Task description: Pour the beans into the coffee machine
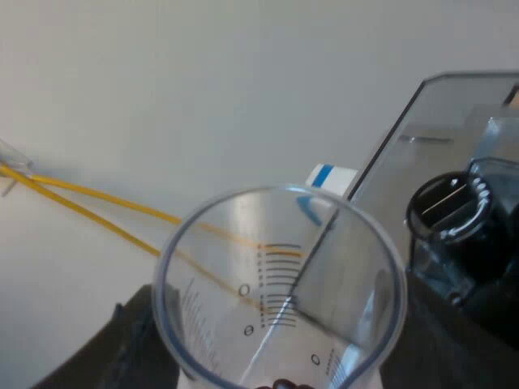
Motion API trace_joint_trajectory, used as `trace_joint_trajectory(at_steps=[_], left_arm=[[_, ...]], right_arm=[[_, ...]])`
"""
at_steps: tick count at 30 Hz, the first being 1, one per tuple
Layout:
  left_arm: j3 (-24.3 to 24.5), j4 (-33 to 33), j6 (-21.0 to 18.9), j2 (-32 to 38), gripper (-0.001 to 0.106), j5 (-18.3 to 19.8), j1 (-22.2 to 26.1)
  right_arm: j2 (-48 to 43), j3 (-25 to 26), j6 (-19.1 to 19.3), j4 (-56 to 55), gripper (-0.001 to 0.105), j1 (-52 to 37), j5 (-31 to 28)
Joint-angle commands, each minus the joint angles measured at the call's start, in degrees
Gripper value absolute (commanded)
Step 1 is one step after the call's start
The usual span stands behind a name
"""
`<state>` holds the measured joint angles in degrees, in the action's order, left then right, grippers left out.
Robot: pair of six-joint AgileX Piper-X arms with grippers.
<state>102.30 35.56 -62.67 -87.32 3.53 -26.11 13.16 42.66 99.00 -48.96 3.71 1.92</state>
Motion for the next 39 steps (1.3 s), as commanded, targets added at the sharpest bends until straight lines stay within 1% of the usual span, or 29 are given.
trace_joint_trajectory(at_steps=[1, 2, 7, 10, 15, 17, 25, 26, 28, 33, 39], left_arm=[[0.7, -0.7, 3.0, 0.4, 0.022, -2.7, -0.7], [0.8, -0.7, 4.2, 0.4, 0.022, -3.1, -0.9], [2.4, -0.9, 5.8, 0.4, 0.022, -4.2, -2.2], [2.9, -1.3, 8.0, 0.4, 0.022, -5.0, -2.8], [2.9, -1.1, 8.6, 0.4, 0.022, -5.3, -3.6], [2.9, -1.1, 10.3, 0.4, 0.022, -5.5, -3.9], [2.9, -1.1, 14.7, 0.4, 0.022, -6.0, -4.8], [2.9, -1.1, 17.0, 0.4, 0.022, -6.5, -5.1], [2.9, -0.9, 18.2, 0.4, 0.022, -6.9, -5.4], [2.9, -0.4, 19.7, -0.3, 0.022, -8.0, -5.4], [2.9, 0.6, 21.6, -1.3, 0.022, -8.1, -5.4]], right_arm=[[-0.3, 0.6, -0.2, 0.1, 0.082, 0.0, 0.5], [-0.3, 0.6, -0.2, 0.1, 0.082, 0.0, 0.5], [-0.3, 0.6, -0.2, 0.1, 0.082, 0.0, 0.5], [-0.3, 0.6, -0.2, 0.1, 0.082, 0.0, 0.5], [-0.3, 0.6, -0.2, 0.1, 0.082, 0.0, 0.7], [-0.3, 0.6, -0.2, 0.1, 0.082, 0.0, 0.7], [-0.3, 0.6, -0.2, 0.1, 0.082, 0.0, 0.9], [-0.3, 0.6, -0.2, 0.1, 0.082, 0.0, 0.9], [-0.3, 0.6, -0.6, 0.1, 0.082, 0.0, 1.1], [-0.3, 0.6, -2.7, 0.1, 0.082, 0.0, 2.5], [-0.3, 0.6, -2.8, 0.1, 0.082, 0.0, 3.3]])
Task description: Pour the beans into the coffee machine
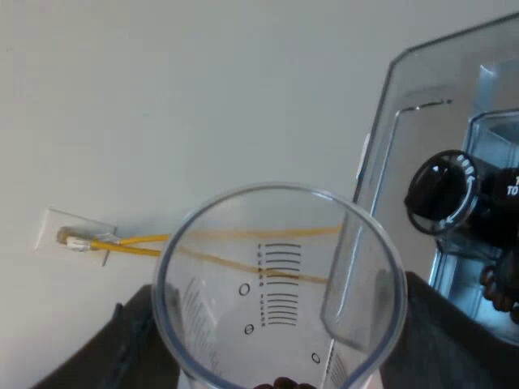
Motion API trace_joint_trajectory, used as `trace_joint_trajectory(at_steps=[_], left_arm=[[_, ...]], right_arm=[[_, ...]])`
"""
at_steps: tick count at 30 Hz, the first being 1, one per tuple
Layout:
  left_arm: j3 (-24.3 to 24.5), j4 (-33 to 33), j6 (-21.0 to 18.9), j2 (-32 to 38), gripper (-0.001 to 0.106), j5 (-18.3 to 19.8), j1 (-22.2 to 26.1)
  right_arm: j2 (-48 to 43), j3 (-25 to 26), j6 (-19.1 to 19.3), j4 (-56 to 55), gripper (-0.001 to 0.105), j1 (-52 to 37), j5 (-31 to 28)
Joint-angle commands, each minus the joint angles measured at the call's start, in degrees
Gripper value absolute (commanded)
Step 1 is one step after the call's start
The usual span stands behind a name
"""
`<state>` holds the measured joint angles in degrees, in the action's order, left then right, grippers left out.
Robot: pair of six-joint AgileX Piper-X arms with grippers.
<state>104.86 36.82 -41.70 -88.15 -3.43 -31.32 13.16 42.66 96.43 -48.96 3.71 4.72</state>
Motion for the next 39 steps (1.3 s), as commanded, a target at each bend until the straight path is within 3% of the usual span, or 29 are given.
trace_joint_trajectory(at_steps=[1, 8, 10, 14, 24, 29, 33, 39], left_arm=[[0.3, -0.7, 1.1, -0.8, 0.022, -1.2, -0.2], [0.3, -0.7, 5.4, -2.5, 0.022, -2.4, -0.2], [0.3, -0.7, 9.1, -2.8, 0.022, -2.6, -0.2], [0.3, -0.7, 11.5, -2.8, 0.022, -2.4, -0.2], [0.3, -1.2, 22.9, -2.8, 0.022, -1.9, -0.3], [0.3, -1.9, 25.3, -2.3, 0.022, -1.9, -0.3], [0.3, -5.8, 29.5, -1.9, 0.022, -1.9, -0.6], [0.3, -7.8, 29.6, -1.9, 0.022, -2.0, -1.8]], right_arm=[[-0.3, 0.6, -0.2, 0.1, 0.082, 0.0, 0.6], [-0.3, 0.6, -1.2, 0.1, 0.082, 0.0, 0.7], [-0.3, 0.6, -1.2, 0.1, 0.082, 0.0, 0.7], [-0.3, 0.6, -1.2, 0.1, 0.082, 0.0, 1.3], [-0.3, 0.6, -1.4, -0.1, 0.082, 0.0, 1.9], [-0.3, 0.6, -1.5, -0.1, 0.082, 0.0, 1.9], [-0.3, 0.6, -1.5, -0.1, 0.082, 0.0, 1.9], [-0.3, 0.6, -1.5, -0.1, 0.082, 0.0, 1.9]])
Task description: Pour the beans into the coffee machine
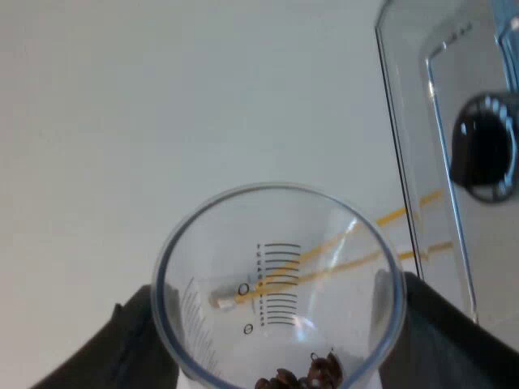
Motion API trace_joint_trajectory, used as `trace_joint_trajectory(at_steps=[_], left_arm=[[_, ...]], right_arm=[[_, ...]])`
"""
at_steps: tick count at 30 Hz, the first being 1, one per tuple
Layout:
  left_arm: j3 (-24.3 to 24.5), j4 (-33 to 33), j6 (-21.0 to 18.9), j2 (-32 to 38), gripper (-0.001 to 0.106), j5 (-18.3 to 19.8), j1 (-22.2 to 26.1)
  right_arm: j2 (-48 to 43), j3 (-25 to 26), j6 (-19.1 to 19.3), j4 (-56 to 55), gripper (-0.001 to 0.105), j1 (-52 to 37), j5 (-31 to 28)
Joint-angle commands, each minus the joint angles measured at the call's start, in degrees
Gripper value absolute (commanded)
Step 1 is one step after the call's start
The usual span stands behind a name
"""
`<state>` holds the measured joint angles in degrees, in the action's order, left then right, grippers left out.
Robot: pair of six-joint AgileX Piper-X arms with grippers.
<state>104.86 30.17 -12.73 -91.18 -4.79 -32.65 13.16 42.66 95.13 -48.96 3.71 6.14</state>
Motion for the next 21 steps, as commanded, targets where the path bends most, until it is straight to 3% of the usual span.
trace_joint_trajectory(at_steps=[1, 4, 8, 12, 17, 21], left_arm=[[0.3, -1.0, 0.6, 1.1, 0.022, -0.6, -0.6], [0.3, -0.9, 1.3, 1.1, 0.022, -0.6, -0.8], [0.3, -0.9, 7.5, 1.1, 0.022, -0.5, -0.9], [0.3, -0.8, 9.4, 1.1, 0.022, -0.5, -0.9], [0.3, 1.5, 21.0, 1.1, 0.022, -0.5, -0.9], [0.3, 2.6, 26.3, 1.1, 0.022, -0.5, -0.9]], right_arm=[[-0.3, 0.6, -0.2, -0.1, 0.082, 0.0, 0.5], [-0.3, 0.6, -0.2, -0.1, 0.082, 0.0, 0.5], [-0.3, 0.6, -0.2, -0.1, 0.082, 0.0, 0.5], [-0.3, 0.6, -0.8, -0.2, 0.082, 0.0, 1.7], [-0.3, 0.6, -0.9, -0.1, 0.082, 0.0, 1.8], [-0.3, 0.6, -1.1, -0.3, 0.082, 0.0, 1.8]])
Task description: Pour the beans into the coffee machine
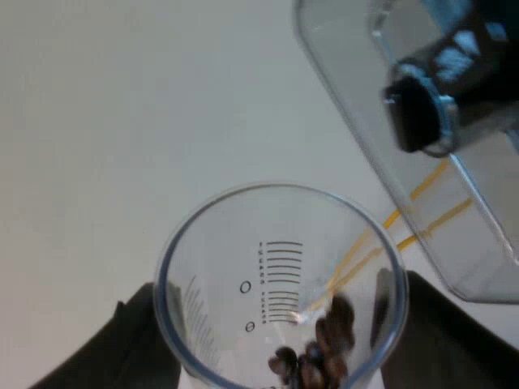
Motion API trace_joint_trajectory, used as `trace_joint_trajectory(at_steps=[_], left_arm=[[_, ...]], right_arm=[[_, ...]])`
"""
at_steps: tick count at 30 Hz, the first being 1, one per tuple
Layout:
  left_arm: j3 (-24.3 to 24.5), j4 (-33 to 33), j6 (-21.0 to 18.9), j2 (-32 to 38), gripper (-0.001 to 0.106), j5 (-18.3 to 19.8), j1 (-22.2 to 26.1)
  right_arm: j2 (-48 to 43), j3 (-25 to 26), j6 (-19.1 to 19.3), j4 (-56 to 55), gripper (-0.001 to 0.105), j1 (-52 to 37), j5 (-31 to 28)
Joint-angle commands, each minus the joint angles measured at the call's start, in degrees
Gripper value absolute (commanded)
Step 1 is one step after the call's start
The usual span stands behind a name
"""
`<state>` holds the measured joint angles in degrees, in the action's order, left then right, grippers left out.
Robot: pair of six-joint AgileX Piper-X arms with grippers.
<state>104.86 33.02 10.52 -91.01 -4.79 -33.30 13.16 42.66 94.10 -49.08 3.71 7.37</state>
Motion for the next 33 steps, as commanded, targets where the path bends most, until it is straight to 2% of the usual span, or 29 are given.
trace_joint_trajectory(at_steps=[1, 2, 11, 21, 22, 23, 24, 25, 27, 29, 30, 31, 33], left_arm=[[0.3, -0.3, 3.8, 1.0, 0.022, -0.5, -0.3], [0.3, -0.3, 5.4, 1.0, 0.022, -0.5, -0.3], [0.3, -0.3, 11.2, 0.8, 0.022, -0.6, -0.3], [0.3, -0.3, 10.8, 0.6, 0.022, -0.5, -0.3], [0.3, -0.3, 7.8, 0.6, 0.022, -0.4, -0.3], [0.3, -0.4, 2.6, 0.6, 0.022, -0.4, 0.0], [0.3, -0.7, 0.6, 0.6, 0.022, -0.4, 0.0], [0.3, -1.6, -5.0, 0.6, 0.022, -1.2, 0.4], [0.3, -3.1, -12.4, 0.6, 0.022, -1.6, 0.7], [0.3, -3.9, -14.1, 0.6, 0.022, -2.1, 1.0], [0.3, -6.5, -22.8, 0.9, 0.022, -5.1, 1.5], [0.3, -6.9, -24.5, 0.9, 0.022, -6.4, 1.7], [0.3, -8.2, -30.3, 1.0, 0.022, -9.0, 1.9]], right_arm=[[-0.3, 0.6, 0.0, -0.3, 0.082, 0.0, 0.5], [-0.3, 0.6, 0.0, -0.5, 0.082, 0.0, 0.5], [-0.3, 0.6, 0.0, -1.1, 0.082, 0.0, 0.5], [-0.3, 0.6, 0.0, -2.5, 0.082, 0.0, 0.5], [-0.3, 0.6, 0.0, -2.5, 0.082, 0.0, 0.5], [-0.3, 0.6, 0.0, -2.5, 0.082, 0.0, 0.5], [-0.3, 0.6, 0.0, -2.5, 0.082, 0.0, 0.5], [-0.3, 0.6, 0.0, -2.5, 0.082, 0.0, 0.5], [-0.3, 0.6, 0.0, -2.5, 0.082, 0.0, 0.5], [-0.3, 0.6, 0.0, -2.5, 0.082, 0.0, 0.5], [-0.3, 0.6, 0.0, -2.5, 0.082, 0.0, 0.5], [-0.3, 0.6, 0.0, -2.5, 0.082, 0.0, 0.5], [-0.3, 0.6, 0.0, -2.5, 0.082, 0.0, 0.5]])
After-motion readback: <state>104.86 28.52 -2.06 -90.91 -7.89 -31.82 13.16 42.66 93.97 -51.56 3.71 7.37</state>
